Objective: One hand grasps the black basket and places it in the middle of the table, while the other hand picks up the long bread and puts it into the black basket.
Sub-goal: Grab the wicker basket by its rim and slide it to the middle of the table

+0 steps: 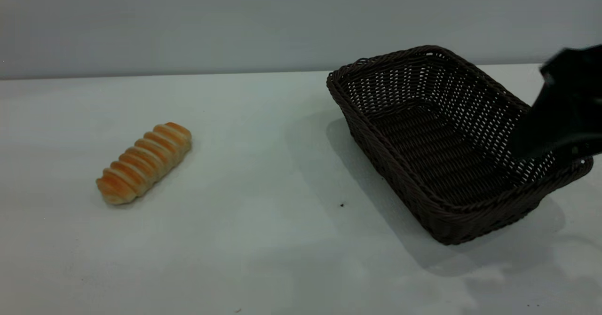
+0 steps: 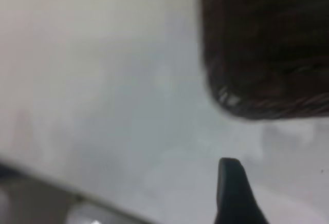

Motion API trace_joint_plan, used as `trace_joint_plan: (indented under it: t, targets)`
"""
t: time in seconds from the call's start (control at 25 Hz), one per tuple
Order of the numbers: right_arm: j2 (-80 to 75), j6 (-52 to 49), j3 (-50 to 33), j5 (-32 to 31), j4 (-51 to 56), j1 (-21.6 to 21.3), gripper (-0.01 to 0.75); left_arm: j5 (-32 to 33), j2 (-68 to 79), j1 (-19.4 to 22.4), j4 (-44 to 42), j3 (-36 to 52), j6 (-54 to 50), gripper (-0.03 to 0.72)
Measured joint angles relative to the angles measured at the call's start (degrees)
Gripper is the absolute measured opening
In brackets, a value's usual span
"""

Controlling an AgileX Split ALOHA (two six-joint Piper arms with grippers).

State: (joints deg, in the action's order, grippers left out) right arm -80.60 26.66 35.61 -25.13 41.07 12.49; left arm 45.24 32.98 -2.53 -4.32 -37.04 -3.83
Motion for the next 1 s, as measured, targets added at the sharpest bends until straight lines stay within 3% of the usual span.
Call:
trace_joint_plan:
  t: [0.28,0.48,0.6,1.0]
  targets:
    - [-3.2,-15.1,0.0,8.5,-0.6,-0.2,0.456,0.2,0.0,0.0,0.0,0.0,0.0,0.553]
    - [-8.8,-22.3,0.0,8.6,-0.7,-4.7,0.456,0.2,0.0,0.0,0.0,0.0,0.0,0.553]
    - [-11.4,-23.8,0.0,9.0,-0.6,-6.7,0.456,0.2,0.0,0.0,0.0,0.0,0.0,0.553]
    - [-16.2,-23.9,0.1,12.4,5.7,-7.1,0.456,0.0,0.0,0.0,0.0,0.0,-0.2,0.553]
